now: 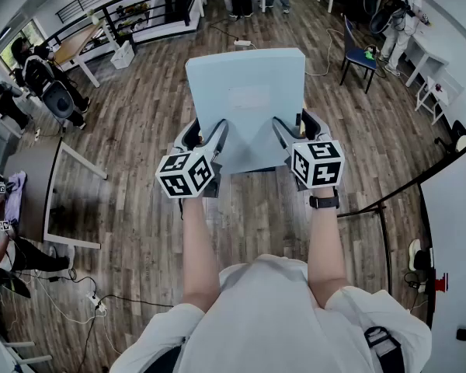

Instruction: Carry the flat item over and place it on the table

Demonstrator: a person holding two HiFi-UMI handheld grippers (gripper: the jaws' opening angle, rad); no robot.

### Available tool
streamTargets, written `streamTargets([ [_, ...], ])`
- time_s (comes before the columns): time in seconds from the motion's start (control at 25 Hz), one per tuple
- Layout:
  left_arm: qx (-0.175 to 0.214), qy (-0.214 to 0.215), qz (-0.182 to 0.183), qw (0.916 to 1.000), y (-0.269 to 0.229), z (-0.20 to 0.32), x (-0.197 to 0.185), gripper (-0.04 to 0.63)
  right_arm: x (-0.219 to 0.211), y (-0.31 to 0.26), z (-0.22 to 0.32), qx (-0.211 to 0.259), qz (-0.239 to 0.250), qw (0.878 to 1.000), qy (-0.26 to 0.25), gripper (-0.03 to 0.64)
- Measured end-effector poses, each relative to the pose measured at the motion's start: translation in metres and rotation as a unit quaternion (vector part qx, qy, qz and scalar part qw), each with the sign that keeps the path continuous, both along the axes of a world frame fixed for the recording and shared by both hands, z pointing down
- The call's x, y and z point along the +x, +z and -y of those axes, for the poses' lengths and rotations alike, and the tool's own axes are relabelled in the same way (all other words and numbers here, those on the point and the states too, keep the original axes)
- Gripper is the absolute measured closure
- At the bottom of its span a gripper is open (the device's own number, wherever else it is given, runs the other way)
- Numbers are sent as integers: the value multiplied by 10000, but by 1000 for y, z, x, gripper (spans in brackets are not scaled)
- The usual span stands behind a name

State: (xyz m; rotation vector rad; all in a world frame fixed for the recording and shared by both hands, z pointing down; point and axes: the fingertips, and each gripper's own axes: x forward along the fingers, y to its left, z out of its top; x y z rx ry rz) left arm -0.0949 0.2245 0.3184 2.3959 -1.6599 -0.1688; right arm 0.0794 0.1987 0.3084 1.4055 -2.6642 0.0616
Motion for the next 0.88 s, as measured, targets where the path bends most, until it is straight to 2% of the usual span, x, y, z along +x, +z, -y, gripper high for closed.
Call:
streamTargets([
  [0.52,96,-90,65,9999,-1,-34,-35,313,-35,4,-33,72,161,9998,-43,324],
  [0.88,63,-93,57,9999,9,-22,-40,311,-39,14,-21,39,217,9998,-15,324],
])
